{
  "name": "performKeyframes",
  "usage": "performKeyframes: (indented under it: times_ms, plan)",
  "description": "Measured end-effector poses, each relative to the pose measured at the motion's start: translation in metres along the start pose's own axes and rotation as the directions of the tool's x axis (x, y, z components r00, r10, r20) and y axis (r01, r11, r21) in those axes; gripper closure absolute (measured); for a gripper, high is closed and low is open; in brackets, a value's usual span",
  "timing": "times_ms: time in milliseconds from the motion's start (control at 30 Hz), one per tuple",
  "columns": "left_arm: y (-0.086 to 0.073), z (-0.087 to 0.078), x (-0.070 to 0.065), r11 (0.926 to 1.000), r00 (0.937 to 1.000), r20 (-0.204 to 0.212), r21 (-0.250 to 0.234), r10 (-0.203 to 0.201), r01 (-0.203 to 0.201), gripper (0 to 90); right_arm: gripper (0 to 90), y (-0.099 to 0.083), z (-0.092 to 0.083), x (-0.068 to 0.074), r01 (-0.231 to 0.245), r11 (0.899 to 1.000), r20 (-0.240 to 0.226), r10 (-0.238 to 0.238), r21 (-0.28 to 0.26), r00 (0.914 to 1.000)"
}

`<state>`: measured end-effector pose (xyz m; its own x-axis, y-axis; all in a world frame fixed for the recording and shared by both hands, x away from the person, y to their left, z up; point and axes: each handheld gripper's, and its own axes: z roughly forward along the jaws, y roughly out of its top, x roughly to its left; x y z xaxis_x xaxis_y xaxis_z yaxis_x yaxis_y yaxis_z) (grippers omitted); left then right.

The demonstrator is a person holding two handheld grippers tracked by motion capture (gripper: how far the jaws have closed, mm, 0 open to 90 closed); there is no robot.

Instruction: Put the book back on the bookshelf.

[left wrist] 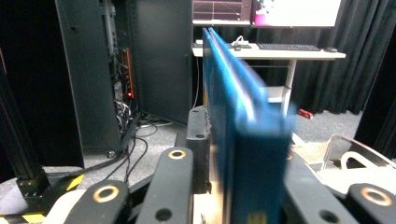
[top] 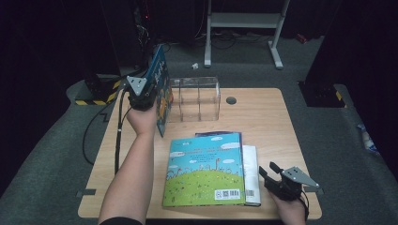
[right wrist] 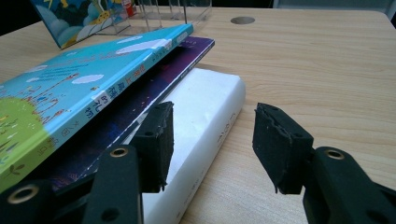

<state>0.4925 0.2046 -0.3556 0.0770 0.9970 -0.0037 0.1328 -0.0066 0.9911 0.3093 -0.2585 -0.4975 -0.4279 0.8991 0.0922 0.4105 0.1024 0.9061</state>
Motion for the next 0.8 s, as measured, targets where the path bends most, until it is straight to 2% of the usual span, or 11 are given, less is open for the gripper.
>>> performKeyframes:
  times_ms: [167,633,800]
  plan:
    - [-0.0039,0.0001,0.001,1.0,1.0,0.001,0.0,-0.002,0.002,78.4,48.1,-0.0005,0.0002,0.0004,0.002,1.0,0.001,-0.002,0.004,1.0]
    - [-0.0092,-0.0018,0.006,0.9999,0.9999,0.0,-0.002,-0.011,0.011,70.1,48.1,-0.0008,-0.0001,0.0011,0.003,1.0,0.001,-0.003,0.006,1.0]
    - [-0.0096,-0.0027,0.0068,0.9999,0.9998,0.013,0.007,-0.015,0.015,69.4,48.1,-0.0009,0.0008,0.0013,0.007,1.0,0.0,-0.007,0.005,1.0]
